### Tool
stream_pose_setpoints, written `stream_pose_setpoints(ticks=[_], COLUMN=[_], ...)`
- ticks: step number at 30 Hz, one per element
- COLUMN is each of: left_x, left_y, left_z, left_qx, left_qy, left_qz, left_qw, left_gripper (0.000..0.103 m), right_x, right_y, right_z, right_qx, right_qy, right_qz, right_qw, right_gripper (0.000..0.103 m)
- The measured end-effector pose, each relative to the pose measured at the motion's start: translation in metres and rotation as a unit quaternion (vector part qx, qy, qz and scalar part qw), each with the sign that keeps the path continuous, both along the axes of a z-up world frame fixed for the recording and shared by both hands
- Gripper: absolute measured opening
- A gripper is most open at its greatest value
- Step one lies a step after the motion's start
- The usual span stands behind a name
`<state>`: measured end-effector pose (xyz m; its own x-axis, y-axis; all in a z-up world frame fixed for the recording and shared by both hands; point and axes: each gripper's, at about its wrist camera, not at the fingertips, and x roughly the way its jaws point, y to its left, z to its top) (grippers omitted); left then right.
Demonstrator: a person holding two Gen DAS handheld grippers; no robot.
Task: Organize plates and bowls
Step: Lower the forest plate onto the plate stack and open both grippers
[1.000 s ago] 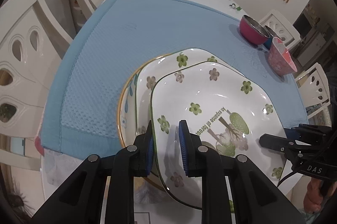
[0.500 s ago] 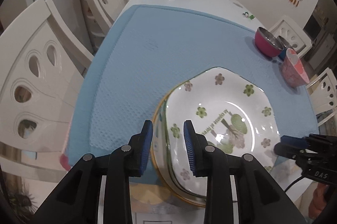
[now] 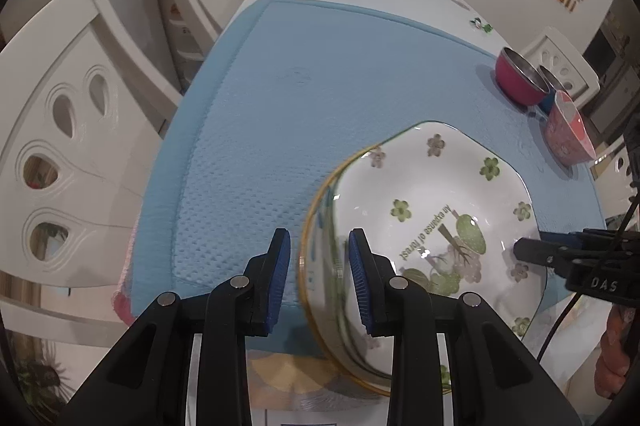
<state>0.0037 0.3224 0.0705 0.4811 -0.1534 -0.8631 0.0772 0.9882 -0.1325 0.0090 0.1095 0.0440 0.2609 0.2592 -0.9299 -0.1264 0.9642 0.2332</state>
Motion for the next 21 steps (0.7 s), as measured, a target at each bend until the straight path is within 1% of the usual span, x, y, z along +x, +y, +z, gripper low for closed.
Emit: stream_pose_setpoints(ticks=[4, 7, 9, 11, 14, 15, 18, 19, 21], left_x=[-0.003, -0.006, -0.007, -0.007, -0.006, -0.005, -0.003, -0.003, -0.001], left_y=[0.016, 0.022, 0.027, 0.032, 0.037, 0.036, 0.032, 0.031, 0.028], left_z=[0.002, 0.004, 0.005, 0.005, 0.005, 0.005, 0.007, 0.007, 0.007], left_qx=[-0.032, -0.022, -0.025, -0.030, -0.040, -0.041, -0.038, -0.039, -0.041], left_qy=[0.001, -0.004, -0.004, -0.003, 0.000, 0.000, -0.003, -0.004, -0.003], left_qz=[0.015, 0.022, 0.026, 0.031, 0.036, 0.036, 0.031, 0.029, 0.023], left_qw=[0.9994, 0.9995, 0.9993, 0.9991, 0.9986, 0.9985, 0.9988, 0.9988, 0.9989], left_gripper=[0.032, 0.031, 0.031, 0.031, 0.031, 0.031, 0.031, 0.031, 0.031], right_x=[0.000, -0.003, -0.003, -0.003, -0.003, -0.004, -0.006, -0.006, -0.005], right_y=[0.014, 0.021, 0.022, 0.023, 0.027, 0.031, 0.043, 0.043, 0.036], right_z=[0.000, 0.000, 0.001, 0.002, 0.002, 0.002, 0.001, 0.001, 0.001], right_qx=[-0.040, -0.063, -0.069, -0.064, -0.032, -0.029, -0.061, -0.061, -0.039], right_qy=[-0.011, -0.020, -0.022, -0.023, -0.016, -0.016, -0.024, -0.025, -0.015], right_qz=[0.019, 0.033, 0.036, 0.037, 0.044, 0.048, 0.051, 0.052, 0.047], right_qw=[0.999, 0.997, 0.997, 0.997, 0.998, 0.998, 0.997, 0.996, 0.998], right_gripper=[0.032, 0.033, 0.033, 0.033, 0.032, 0.033, 0.032, 0.032, 0.032])
